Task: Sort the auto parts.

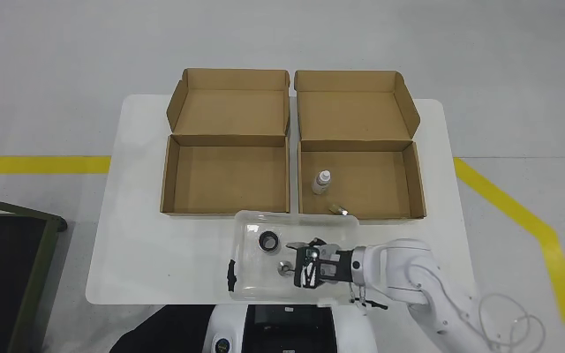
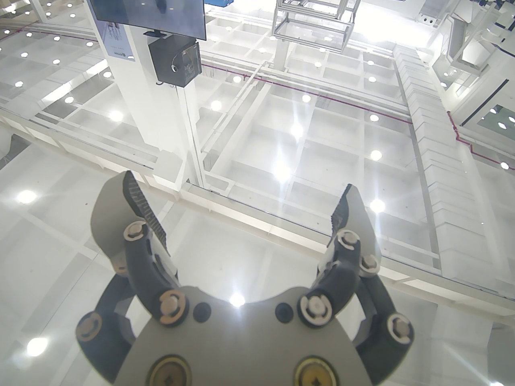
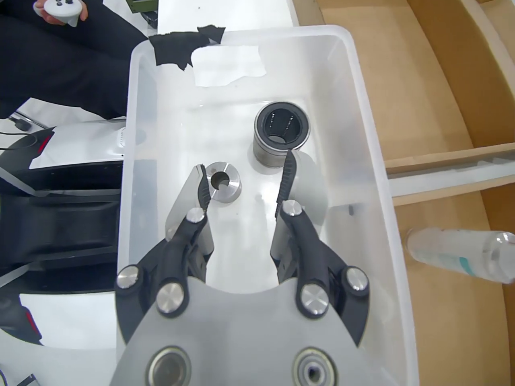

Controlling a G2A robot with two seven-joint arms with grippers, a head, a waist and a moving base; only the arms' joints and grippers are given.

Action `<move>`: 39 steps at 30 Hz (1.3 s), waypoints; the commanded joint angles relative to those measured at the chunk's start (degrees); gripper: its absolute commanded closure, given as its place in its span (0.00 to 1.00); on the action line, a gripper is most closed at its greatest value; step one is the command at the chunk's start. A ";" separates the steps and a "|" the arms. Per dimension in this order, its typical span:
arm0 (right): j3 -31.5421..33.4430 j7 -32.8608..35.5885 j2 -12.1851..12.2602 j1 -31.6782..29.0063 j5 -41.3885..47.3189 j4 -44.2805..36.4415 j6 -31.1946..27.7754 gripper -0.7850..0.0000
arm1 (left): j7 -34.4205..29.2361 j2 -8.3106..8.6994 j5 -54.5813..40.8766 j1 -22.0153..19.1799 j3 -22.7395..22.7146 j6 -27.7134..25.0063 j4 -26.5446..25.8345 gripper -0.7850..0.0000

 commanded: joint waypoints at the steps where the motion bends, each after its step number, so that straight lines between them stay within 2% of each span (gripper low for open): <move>1: -0.73 0.02 -0.11 0.46 0.13 0.89 0.13 0.55 | 0.00 0.00 0.00 0.00 0.00 0.00 0.00 0.00; 24: -7.53 1.09 -1.06 3.93 -1.06 7.20 0.92 0.53 | 0.00 0.00 0.00 0.00 0.00 0.00 0.00 0.00; 39: -10.63 -0.69 -1.88 6.26 -1.36 11.46 1.71 0.54 | 0.00 0.00 0.00 0.00 0.00 0.00 0.00 0.00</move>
